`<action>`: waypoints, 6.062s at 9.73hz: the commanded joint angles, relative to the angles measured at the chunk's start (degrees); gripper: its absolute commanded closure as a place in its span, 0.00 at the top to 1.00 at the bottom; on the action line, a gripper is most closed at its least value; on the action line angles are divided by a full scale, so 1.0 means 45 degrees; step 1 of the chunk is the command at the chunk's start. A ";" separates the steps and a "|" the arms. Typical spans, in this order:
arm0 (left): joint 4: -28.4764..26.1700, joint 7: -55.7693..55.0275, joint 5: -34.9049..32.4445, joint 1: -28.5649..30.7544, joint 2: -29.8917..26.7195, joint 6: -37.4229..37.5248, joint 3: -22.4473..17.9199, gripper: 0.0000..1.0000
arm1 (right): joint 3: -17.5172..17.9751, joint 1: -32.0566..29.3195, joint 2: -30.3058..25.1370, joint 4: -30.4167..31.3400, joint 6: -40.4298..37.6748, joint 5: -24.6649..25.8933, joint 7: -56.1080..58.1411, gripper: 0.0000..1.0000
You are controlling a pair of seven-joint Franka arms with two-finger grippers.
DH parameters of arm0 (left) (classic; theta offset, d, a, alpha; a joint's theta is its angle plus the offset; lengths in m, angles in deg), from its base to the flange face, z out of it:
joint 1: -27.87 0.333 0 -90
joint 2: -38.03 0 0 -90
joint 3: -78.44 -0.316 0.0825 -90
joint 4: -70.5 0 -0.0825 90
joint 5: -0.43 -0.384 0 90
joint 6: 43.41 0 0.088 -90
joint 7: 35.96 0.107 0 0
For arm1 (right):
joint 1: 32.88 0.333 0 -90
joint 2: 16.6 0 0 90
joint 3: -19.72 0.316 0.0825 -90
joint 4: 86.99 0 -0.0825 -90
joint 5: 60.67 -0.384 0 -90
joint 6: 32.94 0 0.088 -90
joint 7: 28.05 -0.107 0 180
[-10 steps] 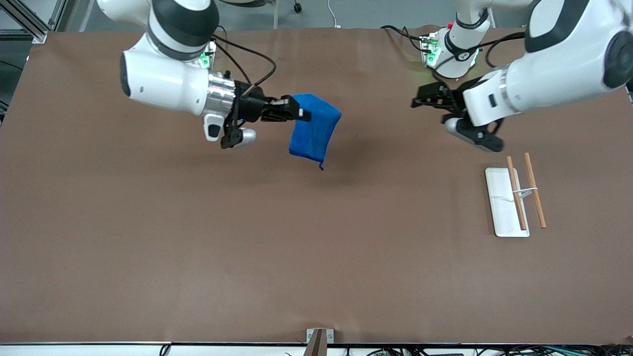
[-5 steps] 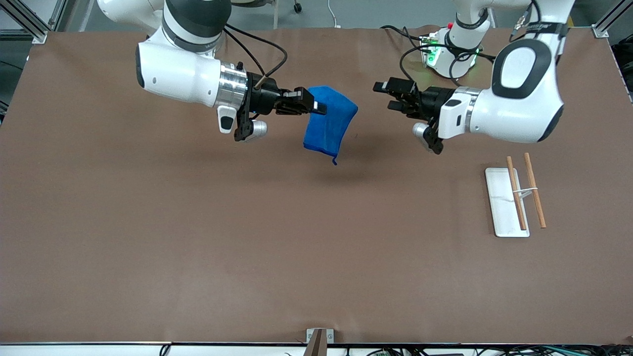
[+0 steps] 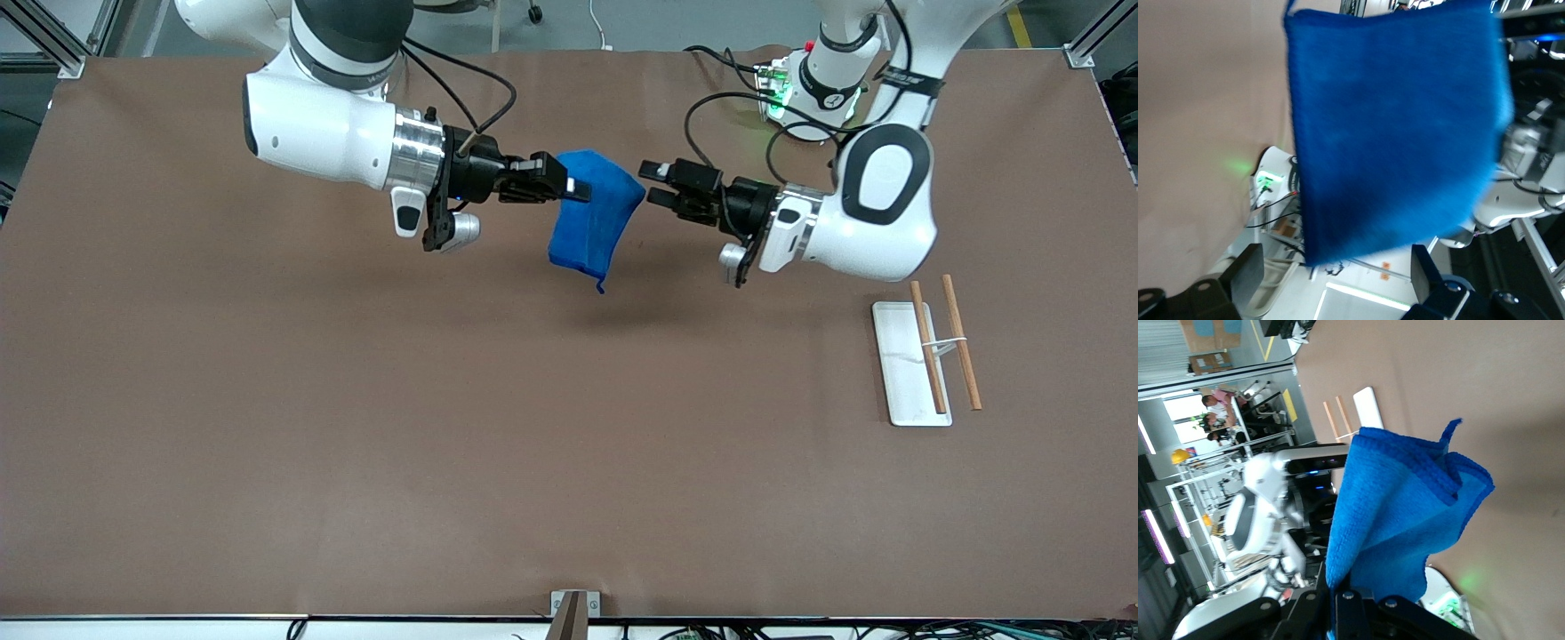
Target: Right arm passes towel to left arm to hang
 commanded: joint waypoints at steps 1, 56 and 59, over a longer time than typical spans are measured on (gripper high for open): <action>-0.0439 0.0621 0.1233 -0.0248 0.0440 -0.0585 0.0007 0.97 | -0.0109 0.0361 -0.0045 -0.0144 0.0137 -0.0530 -0.0043 0.04; 0.3348 0.2262 -1.4639 0.1548 0.1125 -0.3866 -0.9212 1.00 | -0.0363 -0.8585 -0.1471 -0.4539 -0.9903 1.6560 0.1501 1.00; 0.3739 0.2029 -1.5046 0.1489 0.0502 -0.3905 -0.8203 1.00 | -0.0343 -0.8565 -0.1471 -0.4558 -0.9960 1.6540 0.1500 1.00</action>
